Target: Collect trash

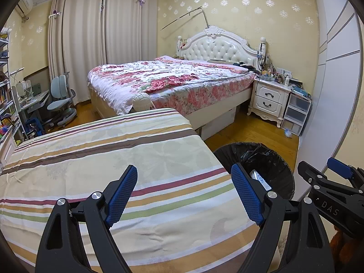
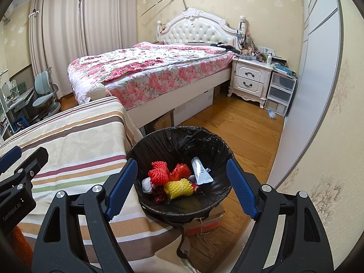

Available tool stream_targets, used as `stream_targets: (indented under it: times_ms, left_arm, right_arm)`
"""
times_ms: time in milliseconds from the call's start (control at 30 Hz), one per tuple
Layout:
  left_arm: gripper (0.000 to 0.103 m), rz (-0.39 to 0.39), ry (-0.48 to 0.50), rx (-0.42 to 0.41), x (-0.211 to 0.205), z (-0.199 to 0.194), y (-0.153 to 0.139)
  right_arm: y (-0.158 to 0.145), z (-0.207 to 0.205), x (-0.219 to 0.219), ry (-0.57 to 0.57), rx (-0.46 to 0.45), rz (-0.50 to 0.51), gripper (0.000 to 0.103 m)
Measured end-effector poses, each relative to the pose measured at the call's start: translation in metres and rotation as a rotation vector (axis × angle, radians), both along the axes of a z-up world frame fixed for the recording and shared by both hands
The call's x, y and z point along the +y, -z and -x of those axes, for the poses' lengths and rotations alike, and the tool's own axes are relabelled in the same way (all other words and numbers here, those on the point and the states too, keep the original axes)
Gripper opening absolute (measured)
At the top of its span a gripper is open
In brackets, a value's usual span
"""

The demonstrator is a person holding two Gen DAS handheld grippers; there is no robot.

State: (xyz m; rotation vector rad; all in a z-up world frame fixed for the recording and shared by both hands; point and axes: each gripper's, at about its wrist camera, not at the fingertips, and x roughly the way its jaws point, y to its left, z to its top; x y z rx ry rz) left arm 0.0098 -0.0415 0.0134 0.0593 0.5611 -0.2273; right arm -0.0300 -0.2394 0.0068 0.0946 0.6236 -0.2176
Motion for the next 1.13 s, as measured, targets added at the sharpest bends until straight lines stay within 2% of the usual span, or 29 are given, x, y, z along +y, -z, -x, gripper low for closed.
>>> stream_targets:
  times_ms: [833, 1133]
  left_arm:
    - [0.085, 0.005, -0.005, -0.055, 0.002, 0.003, -0.003]
    - [0.085, 0.003, -0.066, 0.005, 0.028, -0.012, 0.008]
  right_arm:
    - [-0.003, -0.002, 0.006, -0.011, 0.006, 0.004, 0.079]
    - [-0.001, -0.015, 0.030, -0.072, 0.031, 0.011, 0.079]
